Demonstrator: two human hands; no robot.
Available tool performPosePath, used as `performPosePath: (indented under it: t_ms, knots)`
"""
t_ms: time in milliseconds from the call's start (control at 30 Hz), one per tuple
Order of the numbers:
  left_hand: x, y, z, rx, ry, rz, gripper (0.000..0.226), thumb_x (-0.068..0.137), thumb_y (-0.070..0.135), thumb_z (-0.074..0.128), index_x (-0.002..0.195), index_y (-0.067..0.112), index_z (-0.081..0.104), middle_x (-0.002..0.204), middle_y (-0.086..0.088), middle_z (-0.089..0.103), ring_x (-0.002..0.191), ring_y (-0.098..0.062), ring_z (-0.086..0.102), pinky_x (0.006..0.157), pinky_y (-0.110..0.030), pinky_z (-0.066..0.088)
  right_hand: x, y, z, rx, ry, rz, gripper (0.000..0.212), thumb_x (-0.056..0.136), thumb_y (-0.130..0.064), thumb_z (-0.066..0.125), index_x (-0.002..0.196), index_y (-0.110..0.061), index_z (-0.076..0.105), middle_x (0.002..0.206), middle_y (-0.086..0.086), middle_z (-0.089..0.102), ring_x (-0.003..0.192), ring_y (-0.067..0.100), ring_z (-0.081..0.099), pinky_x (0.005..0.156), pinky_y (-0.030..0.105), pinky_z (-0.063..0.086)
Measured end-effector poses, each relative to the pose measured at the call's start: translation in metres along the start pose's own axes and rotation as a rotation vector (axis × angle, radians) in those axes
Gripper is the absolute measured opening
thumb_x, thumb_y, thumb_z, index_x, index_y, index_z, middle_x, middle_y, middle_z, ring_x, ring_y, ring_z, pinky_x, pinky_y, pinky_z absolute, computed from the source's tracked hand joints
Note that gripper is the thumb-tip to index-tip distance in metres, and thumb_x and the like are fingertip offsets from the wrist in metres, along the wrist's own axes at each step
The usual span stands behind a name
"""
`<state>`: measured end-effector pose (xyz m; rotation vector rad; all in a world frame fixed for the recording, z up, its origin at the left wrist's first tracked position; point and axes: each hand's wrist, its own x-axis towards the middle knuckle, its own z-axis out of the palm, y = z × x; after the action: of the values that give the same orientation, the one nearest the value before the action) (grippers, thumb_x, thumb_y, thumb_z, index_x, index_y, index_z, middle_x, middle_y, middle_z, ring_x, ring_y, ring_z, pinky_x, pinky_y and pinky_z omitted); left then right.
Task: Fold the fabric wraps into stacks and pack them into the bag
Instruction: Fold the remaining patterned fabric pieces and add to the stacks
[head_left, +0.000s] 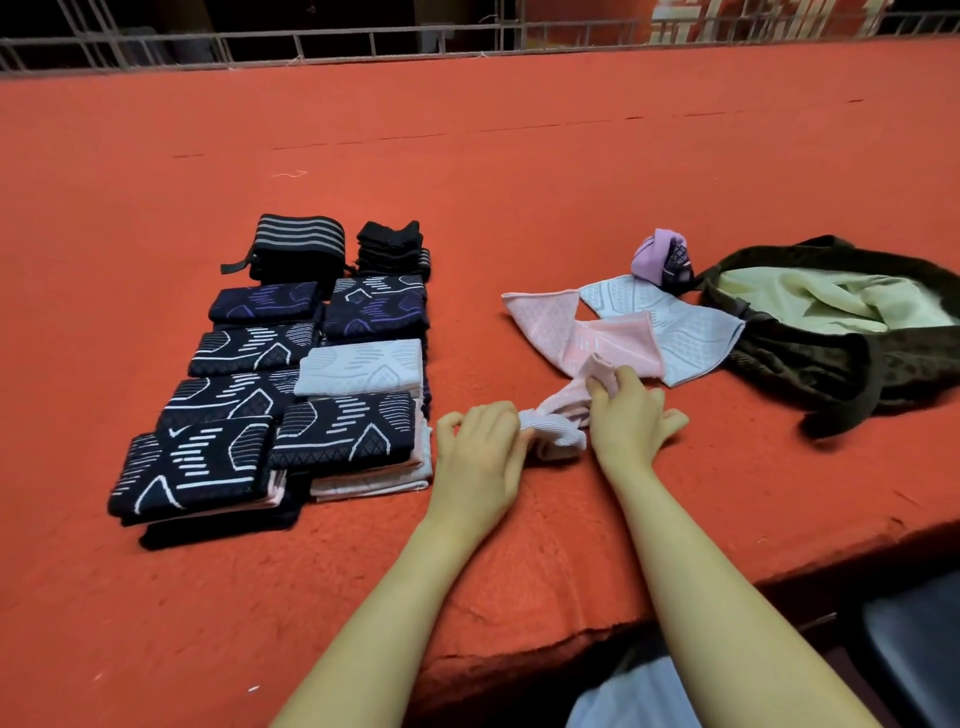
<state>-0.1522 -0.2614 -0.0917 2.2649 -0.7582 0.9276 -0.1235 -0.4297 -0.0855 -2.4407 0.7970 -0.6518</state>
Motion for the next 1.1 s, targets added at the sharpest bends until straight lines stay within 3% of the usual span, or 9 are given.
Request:
performPosePath:
  t_ms: [133, 267, 367, 467, 567, 633, 733, 833, 1100]
  knots:
    - [0.004, 0.003, -0.001, -0.085, -0.077, -0.087, 0.022, 0.082, 0.027, 0.047, 0.102, 0.019, 0.052, 0.093, 0.005, 0.064, 0.080, -0.014, 0.056, 0.079, -0.029, 0.026, -0.007, 0.000, -0.004, 0.098, 0.013, 0.010, 0.027, 0.094, -0.039, 0.051, 0.098, -0.013, 0.058, 0.096, 0.014, 0.061, 0.103, 0.030, 0.045, 0.085, 0.036, 0.016]
    - [0.014, 0.005, 0.003, 0.087, -0.186, -0.118, 0.035, 0.087, 0.042, 0.043, 0.103, 0.020, 0.064, 0.090, 0.004, 0.063, 0.076, -0.022, 0.058, 0.072, -0.035, 0.028, -0.013, -0.003, -0.008, 0.223, 0.058, -0.015, 0.045, 0.089, -0.038, 0.059, 0.127, -0.015, 0.052, 0.128, 0.009, 0.050, 0.116, 0.030, 0.038, 0.096, 0.038, 0.018]
    - [0.019, -0.001, 0.005, 0.108, -0.171, -0.058, 0.031, 0.086, 0.040, 0.045, 0.095, 0.019, 0.066, 0.088, 0.003, 0.062, 0.075, -0.022, 0.059, 0.071, -0.034, 0.026, -0.019, -0.005, -0.013, 0.336, 0.094, -0.302, 0.047, 0.087, -0.043, 0.046, 0.130, -0.026, 0.053, 0.138, -0.004, 0.047, 0.130, 0.018, 0.032, 0.100, 0.031, 0.011]
    - [0.013, -0.007, 0.004, 0.119, -0.103, 0.039, 0.022, 0.087, 0.033, 0.048, 0.089, 0.020, 0.065, 0.087, 0.003, 0.061, 0.082, -0.021, 0.057, 0.071, -0.033, 0.027, -0.024, -0.004, -0.010, 0.223, -0.142, -0.626, 0.045, 0.087, -0.050, 0.031, 0.117, -0.035, 0.062, 0.124, -0.025, 0.051, 0.133, 0.003, 0.027, 0.103, 0.031, 0.001]
    - [-0.002, -0.010, 0.005, 0.107, -0.079, 0.021, 0.018, 0.088, 0.032, 0.049, 0.099, 0.023, 0.061, 0.094, 0.001, 0.062, 0.088, -0.020, 0.049, 0.072, -0.034, 0.030, -0.024, -0.004, -0.006, 0.230, -0.234, -0.661, 0.044, 0.083, -0.052, 0.029, 0.096, -0.030, 0.066, 0.098, -0.023, 0.057, 0.121, 0.006, 0.041, 0.102, 0.024, -0.004]
    - [-0.007, -0.009, 0.006, 0.158, -0.106, 0.002, 0.026, 0.088, 0.035, 0.047, 0.103, 0.022, 0.063, 0.093, 0.002, 0.062, 0.086, -0.021, 0.046, 0.073, -0.035, 0.029, -0.024, -0.002, -0.006, 0.272, -0.207, -0.641, 0.038, 0.083, -0.048, 0.034, 0.084, -0.025, 0.064, 0.085, -0.017, 0.057, 0.104, 0.013, 0.049, 0.101, 0.020, -0.002]
    - [-0.006, -0.005, 0.002, 0.248, -0.110, 0.004, 0.031, 0.087, 0.040, 0.046, 0.098, 0.019, 0.067, 0.085, 0.004, 0.062, 0.082, -0.019, 0.042, 0.072, -0.036, 0.026, -0.026, 0.001, -0.004, 0.233, -0.078, -0.696, 0.029, 0.086, -0.039, 0.043, 0.079, -0.022, 0.065, 0.080, -0.012, 0.060, 0.090, 0.018, 0.053, 0.095, 0.023, 0.008]
    - [-0.007, -0.003, -0.002, 0.231, -0.056, 0.039, 0.027, 0.089, 0.038, 0.047, 0.086, 0.019, 0.066, 0.083, 0.005, 0.063, 0.085, -0.019, 0.042, 0.073, -0.035, 0.025, -0.027, 0.000, -0.004, 0.211, -0.013, -0.693, 0.026, 0.087, -0.035, 0.045, 0.078, -0.023, 0.065, 0.078, -0.011, 0.062, 0.085, 0.019, 0.055, 0.087, 0.024, 0.011]
    - [-0.010, -0.001, -0.007, 0.000, 0.004, 0.023, 0.008, 0.092, 0.027, 0.044, 0.096, 0.020, 0.045, 0.100, -0.001, 0.057, 0.096, -0.020, 0.043, 0.079, -0.034, 0.027, -0.024, -0.001, -0.006, 0.169, 0.056, -0.606, 0.031, 0.088, -0.037, 0.042, 0.078, -0.023, 0.068, 0.076, -0.009, 0.066, 0.075, 0.021, 0.055, 0.074, 0.025, 0.009]
